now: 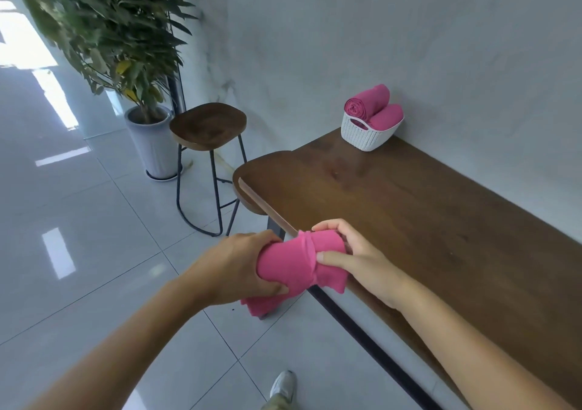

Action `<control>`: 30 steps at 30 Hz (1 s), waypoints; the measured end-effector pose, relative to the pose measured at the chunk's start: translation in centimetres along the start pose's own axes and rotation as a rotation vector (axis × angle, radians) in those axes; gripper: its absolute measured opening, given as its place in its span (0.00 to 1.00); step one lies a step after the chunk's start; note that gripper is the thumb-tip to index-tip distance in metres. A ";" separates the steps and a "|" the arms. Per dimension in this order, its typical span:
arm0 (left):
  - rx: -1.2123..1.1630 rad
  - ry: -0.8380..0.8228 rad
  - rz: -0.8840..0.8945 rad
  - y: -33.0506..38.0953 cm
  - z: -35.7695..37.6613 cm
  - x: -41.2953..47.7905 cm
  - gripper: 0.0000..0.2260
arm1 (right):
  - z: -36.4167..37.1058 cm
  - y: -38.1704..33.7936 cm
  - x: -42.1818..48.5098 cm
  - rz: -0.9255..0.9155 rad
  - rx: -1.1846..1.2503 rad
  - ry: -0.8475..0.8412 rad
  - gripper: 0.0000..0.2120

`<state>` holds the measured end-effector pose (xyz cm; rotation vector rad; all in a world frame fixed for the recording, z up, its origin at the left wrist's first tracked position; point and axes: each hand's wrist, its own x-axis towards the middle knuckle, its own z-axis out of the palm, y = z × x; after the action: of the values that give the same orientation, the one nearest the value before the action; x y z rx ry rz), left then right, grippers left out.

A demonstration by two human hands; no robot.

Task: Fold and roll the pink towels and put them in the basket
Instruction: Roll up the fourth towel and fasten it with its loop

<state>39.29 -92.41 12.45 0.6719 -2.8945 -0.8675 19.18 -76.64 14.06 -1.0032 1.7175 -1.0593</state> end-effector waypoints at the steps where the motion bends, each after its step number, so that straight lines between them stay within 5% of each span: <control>1: 0.004 0.014 -0.004 -0.2 -0.1 0.8 0.32 | -0.5 0.3 0.9 -0.005 -0.005 0.008 0.19; 10: 0.067 0.124 -0.147 -1.7 -0.6 10.4 0.37 | -11.5 8.4 9.7 0.049 -0.413 0.346 0.11; 17: 0.030 0.272 -0.216 -0.7 -0.6 19.9 0.36 | -19.5 13.4 12.8 0.216 -0.835 0.515 0.24; 30: 0.009 0.453 -0.139 6.1 -3.3 39.4 0.28 | -20.1 14.8 13.5 0.270 -0.881 0.533 0.26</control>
<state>1.83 -106.03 15.39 0.9400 -2.4715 -0.6142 -6.55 -79.54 2.39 -0.9871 2.7868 -0.3695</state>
